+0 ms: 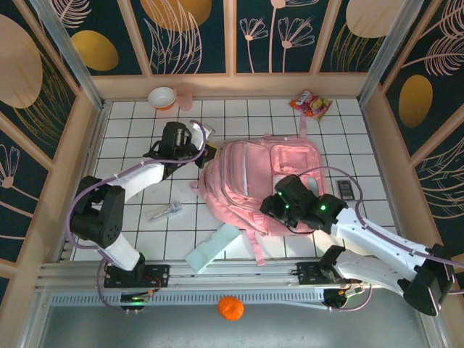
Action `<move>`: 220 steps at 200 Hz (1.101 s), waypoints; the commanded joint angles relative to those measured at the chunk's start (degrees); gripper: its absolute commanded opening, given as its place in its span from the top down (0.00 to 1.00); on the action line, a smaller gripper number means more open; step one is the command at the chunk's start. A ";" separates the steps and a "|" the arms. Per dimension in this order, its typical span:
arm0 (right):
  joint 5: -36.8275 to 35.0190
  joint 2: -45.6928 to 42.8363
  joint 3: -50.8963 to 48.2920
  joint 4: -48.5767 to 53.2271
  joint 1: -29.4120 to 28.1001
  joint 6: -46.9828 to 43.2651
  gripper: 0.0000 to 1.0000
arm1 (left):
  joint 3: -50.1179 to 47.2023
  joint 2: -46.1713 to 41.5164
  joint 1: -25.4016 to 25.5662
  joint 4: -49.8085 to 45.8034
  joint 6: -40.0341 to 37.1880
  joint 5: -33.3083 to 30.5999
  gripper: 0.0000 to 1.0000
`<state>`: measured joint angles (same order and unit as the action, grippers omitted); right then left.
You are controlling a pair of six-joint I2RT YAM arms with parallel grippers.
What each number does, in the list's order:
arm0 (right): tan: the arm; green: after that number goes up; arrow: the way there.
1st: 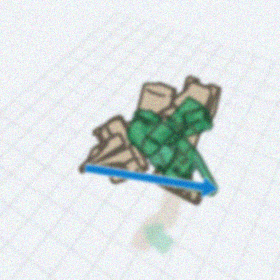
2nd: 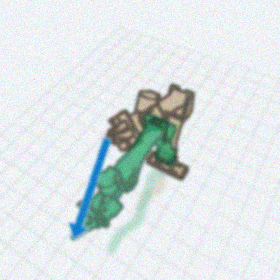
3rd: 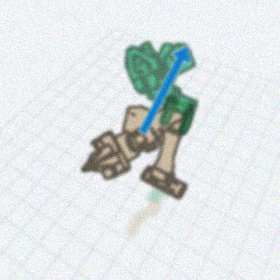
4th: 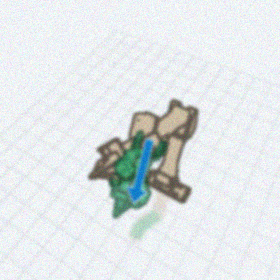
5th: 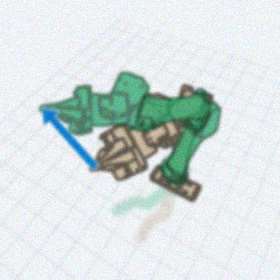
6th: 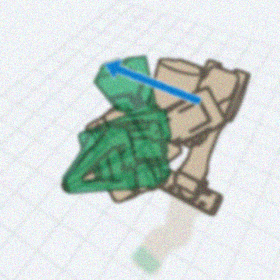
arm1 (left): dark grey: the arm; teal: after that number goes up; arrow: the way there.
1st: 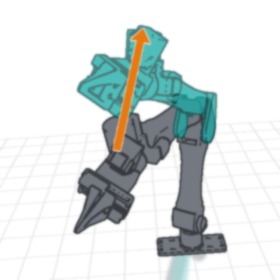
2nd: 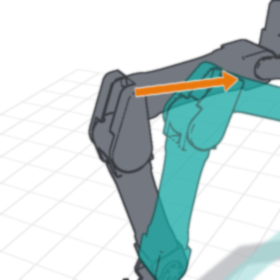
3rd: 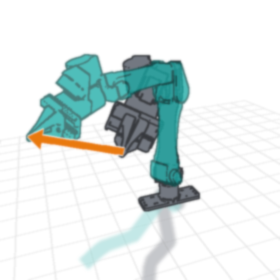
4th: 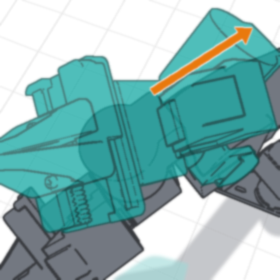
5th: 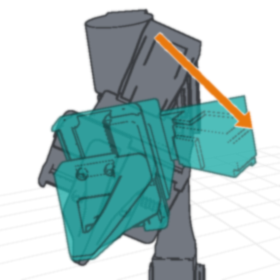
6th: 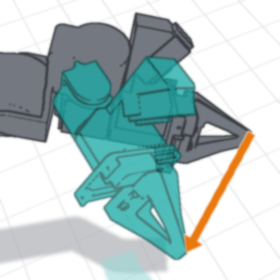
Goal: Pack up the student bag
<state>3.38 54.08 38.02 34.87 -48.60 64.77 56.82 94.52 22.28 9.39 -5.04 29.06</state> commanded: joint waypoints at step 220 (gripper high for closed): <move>3.15 26.53 19.85 -29.23 8.22 -90.98 0.35 | -8.70 -8.54 0.12 4.47 3.66 14.29 1.00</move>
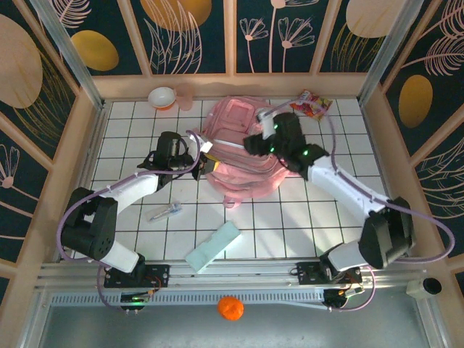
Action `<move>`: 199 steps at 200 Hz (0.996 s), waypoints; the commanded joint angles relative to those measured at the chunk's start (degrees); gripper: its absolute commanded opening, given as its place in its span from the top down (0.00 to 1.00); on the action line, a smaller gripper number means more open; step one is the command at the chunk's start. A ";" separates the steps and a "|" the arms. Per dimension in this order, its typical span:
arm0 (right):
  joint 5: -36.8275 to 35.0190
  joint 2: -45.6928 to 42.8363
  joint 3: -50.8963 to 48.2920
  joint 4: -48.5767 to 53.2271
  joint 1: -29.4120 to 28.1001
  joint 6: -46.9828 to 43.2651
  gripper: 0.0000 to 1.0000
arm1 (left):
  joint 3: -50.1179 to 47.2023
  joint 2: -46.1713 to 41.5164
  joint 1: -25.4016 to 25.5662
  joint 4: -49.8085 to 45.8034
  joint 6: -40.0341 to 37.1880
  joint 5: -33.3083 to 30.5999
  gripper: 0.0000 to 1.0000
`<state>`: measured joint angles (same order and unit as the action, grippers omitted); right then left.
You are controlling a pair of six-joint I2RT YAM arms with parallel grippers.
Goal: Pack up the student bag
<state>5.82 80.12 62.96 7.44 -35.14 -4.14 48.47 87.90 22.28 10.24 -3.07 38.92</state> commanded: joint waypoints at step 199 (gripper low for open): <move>23.20 -4.24 -4.14 17.34 3.47 -52.95 1.00 | 2.51 2.81 -6.47 1.50 -0.22 -25.81 1.00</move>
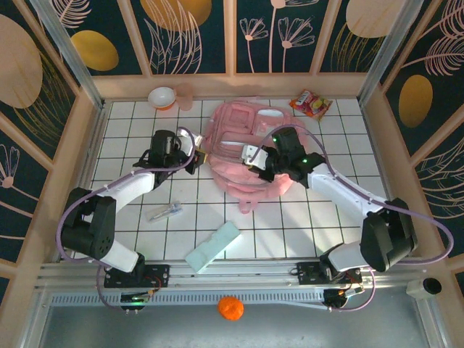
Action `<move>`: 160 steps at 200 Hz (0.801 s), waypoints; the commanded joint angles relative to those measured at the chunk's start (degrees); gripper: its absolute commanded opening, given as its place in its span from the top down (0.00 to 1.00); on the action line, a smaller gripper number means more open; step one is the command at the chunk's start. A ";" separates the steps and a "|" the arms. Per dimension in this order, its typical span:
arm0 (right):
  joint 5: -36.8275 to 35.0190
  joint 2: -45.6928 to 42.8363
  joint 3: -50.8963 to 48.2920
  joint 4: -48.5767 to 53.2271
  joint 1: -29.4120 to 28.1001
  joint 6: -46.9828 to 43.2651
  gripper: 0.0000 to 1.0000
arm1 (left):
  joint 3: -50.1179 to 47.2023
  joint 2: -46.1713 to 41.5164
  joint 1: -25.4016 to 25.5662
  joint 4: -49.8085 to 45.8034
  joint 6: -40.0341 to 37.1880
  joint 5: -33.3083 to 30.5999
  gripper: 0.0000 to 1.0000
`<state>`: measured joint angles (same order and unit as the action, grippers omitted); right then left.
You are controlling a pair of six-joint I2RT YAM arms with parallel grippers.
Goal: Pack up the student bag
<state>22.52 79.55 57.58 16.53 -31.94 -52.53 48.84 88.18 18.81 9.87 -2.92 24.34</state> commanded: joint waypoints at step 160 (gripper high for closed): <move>-19.09 15.01 7.81 -18.93 -7.43 18.33 0.28 | 5.14 6.41 -4.41 12.25 3.47 3.91 1.00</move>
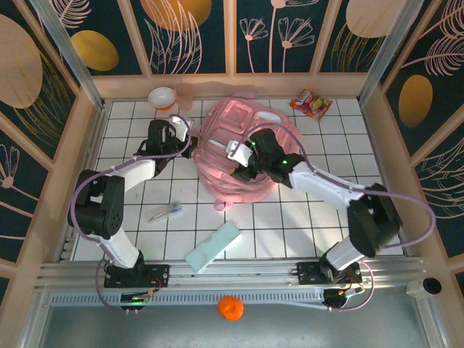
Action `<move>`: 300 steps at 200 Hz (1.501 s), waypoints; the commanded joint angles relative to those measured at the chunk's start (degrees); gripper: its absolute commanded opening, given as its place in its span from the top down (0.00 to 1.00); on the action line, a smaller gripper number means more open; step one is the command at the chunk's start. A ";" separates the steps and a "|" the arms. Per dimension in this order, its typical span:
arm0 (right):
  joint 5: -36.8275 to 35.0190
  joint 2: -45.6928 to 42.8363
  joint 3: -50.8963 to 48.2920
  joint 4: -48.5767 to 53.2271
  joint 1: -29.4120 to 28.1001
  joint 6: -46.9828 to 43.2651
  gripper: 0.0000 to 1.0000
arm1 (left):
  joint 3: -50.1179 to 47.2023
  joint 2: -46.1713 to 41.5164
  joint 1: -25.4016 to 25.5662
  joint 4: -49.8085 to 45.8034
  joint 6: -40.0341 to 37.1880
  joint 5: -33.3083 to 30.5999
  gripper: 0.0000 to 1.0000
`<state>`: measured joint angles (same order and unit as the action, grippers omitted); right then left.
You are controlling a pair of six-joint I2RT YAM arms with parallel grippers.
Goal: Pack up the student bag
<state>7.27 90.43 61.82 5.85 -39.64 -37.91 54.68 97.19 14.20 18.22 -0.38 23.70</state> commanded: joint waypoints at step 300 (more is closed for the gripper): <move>29.40 -1.03 16.81 10.36 17.36 15.03 1.00 | 9.41 -13.29 0.08 -42.17 -39.84 5.01 0.24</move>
<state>33.36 91.00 75.61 18.63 -23.77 -27.83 67.81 88.07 13.91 -6.79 -22.90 20.05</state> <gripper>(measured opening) 0.056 0.773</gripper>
